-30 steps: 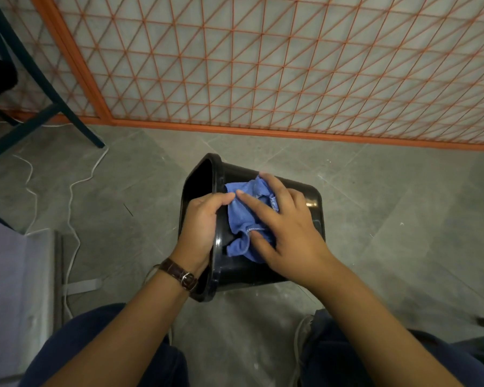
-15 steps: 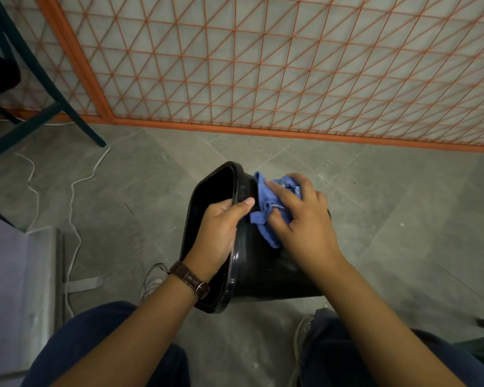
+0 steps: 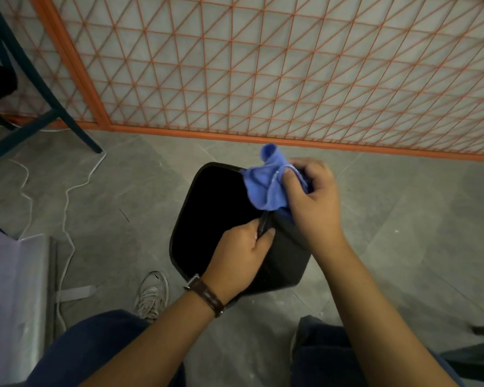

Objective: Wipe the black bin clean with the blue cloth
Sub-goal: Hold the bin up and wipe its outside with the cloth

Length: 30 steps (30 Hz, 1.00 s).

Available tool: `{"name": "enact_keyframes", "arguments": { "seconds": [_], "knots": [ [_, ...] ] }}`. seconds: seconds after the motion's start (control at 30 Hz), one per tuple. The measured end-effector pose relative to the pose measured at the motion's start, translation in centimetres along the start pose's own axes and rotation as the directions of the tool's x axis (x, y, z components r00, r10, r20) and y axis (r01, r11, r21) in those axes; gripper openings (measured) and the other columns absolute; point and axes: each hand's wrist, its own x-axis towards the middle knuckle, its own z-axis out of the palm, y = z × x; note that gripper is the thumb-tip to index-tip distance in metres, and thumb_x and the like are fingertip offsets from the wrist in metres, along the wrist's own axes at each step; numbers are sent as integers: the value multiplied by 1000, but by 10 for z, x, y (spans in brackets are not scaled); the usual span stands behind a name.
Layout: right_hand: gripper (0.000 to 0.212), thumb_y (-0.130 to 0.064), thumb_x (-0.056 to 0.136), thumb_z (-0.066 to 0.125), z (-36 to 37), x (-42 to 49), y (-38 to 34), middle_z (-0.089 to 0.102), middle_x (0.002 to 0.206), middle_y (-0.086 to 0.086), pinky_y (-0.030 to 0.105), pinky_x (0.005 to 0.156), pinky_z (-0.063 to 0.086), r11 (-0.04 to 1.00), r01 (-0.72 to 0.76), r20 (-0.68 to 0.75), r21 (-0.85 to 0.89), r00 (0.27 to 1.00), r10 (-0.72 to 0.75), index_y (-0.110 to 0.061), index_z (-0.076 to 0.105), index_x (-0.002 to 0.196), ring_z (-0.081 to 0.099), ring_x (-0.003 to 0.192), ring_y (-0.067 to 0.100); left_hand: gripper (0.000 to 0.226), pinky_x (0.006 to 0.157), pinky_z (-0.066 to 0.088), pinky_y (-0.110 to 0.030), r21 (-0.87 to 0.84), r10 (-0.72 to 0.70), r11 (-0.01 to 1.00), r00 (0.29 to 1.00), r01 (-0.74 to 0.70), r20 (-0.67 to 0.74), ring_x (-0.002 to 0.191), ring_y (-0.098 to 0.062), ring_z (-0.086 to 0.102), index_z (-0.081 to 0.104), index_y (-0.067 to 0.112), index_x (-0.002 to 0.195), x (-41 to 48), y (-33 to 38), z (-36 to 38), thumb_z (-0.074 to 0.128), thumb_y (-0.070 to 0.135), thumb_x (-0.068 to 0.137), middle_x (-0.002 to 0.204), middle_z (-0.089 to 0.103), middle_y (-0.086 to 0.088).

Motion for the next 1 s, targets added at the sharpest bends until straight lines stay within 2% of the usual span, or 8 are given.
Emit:
{"name": "enact_keyframes", "arguments": {
  "seconds": [0.17, 0.27, 0.37, 0.5, 0.67, 0.8, 0.9, 1.0],
  "knots": [
    [37, -46, 75, 63, 12, 6, -29, 48, 115, 4, 23, 86, 40, 927, 164, 196, -336, 975, -101, -19, 63, 101, 49, 101, 19, 39, 52, 42, -40, 121, 118, 987, 985, -103, -123, 59, -35, 58, 55, 5, 75, -3, 1, 8, 41, 39, 87, 65, 61, -22],
    [43, -46, 79, 61, 30, 19, -49, 43, 115, 9, 30, 73, 35, 570, 289, 398, -769, 914, 74, -16, 56, 108, 46, 97, 30, 29, 43, 35, -37, 98, 206, 977, 964, -192, -166, 46, -34, 50, 39, 18, 69, -3, -1, 6, 36, 39, 88, 52, 52, -19],
    [29, -35, 77, 68, 61, 40, -72, 49, 96, 10, 29, 62, 46, 331, 382, 460, -863, 865, 201, -13, 59, 94, 55, 85, 28, 23, 41, 25, -21, 83, 212, 977, 944, -198, -252, 42, -21, 46, 31, 22, 68, -3, -5, 1, 39, 33, 87, 45, 40, -2],
    [16, -23, 83, 64, 82, 50, -75, 52, 74, 3, 29, 56, 45, 342, 449, 546, -825, 788, 282, -13, 57, 73, 54, 67, 23, 31, 45, 26, -11, -124, 53, 988, 963, -89, -264, 47, -9, 47, 31, 27, 59, -3, 1, 2, 44, 36, 85, 45, 33, 13],
    [25, -31, 89, 58, 43, 52, -69, 64, 110, 11, 31, 71, 43, 370, 476, 555, -797, 819, 142, -11, 62, 104, 60, 101, 31, 31, 86, 49, -38, -379, -41, 921, 990, 91, 137, 87, -10, 67, 72, 29, 75, 20, -3, -45, 49, 50, 72, 83, 73, 6],
    [20, -34, 91, 51, 13, 46, -73, 59, 93, 10, 29, 64, 32, 442, 478, 578, -759, 807, 120, -14, 55, 93, 58, 97, 32, 32, 97, 45, -35, 80, 102, 993, 973, -87, -209, 107, -10, 59, 59, 40, 98, 35, -16, -88, 46, 35, 68, 109, 67, 4],
    [22, -38, 93, 47, 14, 34, -78, 48, 81, 5, 29, 60, 26, 450, 536, 618, -714, 785, 45, -17, 47, 85, 58, 93, 29, 47, 111, 27, -41, 405, 247, 896, 963, -185, -106, 123, -23, 44, 54, 24, 120, 46, -17, -75, 58, 29, 73, 130, 56, -3],
    [20, -33, 93, 47, 24, 21, -82, 60, 101, 8, 30, 58, 25, 419, 625, 675, -659, 737, -38, -16, 55, 96, 58, 96, 29, 30, 95, 40, -45, 441, 213, 882, 975, -168, -56, 98, -31, 58, 63, 19, 100, 49, -16, -75, 49, 29, 76, 101, 69, -6]
  ]
}}
